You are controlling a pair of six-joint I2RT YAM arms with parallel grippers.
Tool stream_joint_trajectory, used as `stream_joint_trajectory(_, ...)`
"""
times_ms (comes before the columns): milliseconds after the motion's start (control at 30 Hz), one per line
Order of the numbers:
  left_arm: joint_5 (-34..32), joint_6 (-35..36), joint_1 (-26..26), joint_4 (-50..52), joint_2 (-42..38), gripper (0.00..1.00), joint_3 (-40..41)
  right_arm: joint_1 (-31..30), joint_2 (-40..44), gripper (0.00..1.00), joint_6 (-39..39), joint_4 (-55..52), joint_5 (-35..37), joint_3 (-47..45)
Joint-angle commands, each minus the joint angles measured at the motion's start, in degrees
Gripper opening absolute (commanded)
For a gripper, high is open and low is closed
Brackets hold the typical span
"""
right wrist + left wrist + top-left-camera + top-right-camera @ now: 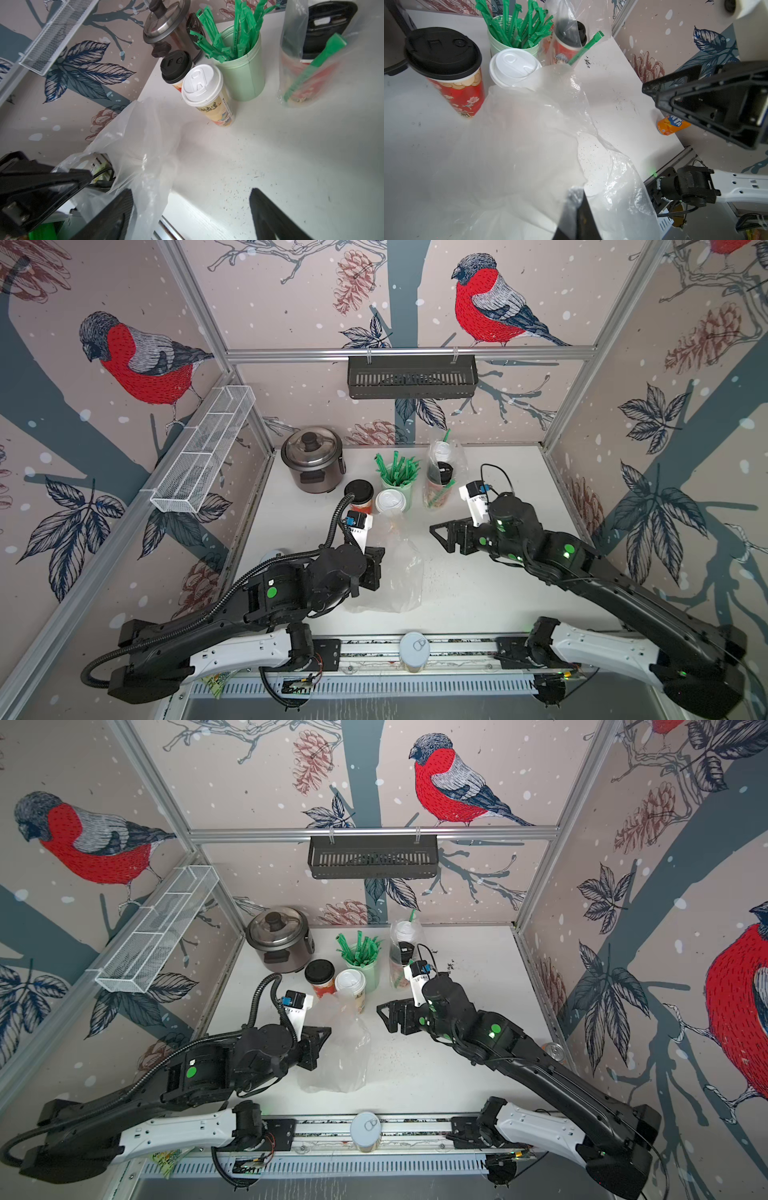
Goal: Pack milk tea into plastic carrier bags
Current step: Pick up the milk tea cup at the center of the board.
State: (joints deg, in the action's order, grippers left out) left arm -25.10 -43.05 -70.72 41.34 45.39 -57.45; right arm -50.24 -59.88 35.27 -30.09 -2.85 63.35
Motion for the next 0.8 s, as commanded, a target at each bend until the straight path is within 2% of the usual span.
stream_joint_trajectory(0,-2.76,-0.09,0.05,1.32,-2.21,0.00,2.04,1.09,-5.58,0.89,-7.49,-1.34,1.79,4.49)
stream_joint_trajectory(200,-4.05,0.80,0.05,-0.45,-4.51,0.00,4.64,2.33,-18.82,0.89,-14.51,-2.54,0.84,14.51)
stream_joint_trajectory(400,-5.81,-0.15,0.05,-0.64,-7.99,0.00,6.33,2.78,-29.54,0.88,-18.40,-4.40,0.06,21.98)
stream_joint_trajectory(567,-6.05,0.27,0.05,-3.42,-11.00,0.12,8.18,2.71,-36.46,0.87,-20.18,-6.63,-1.40,27.79)
stream_joint_trajectory(767,-6.36,-0.22,0.05,-3.16,-11.30,0.12,8.53,1.79,-42.09,0.87,-21.86,-9.98,-1.00,33.56)
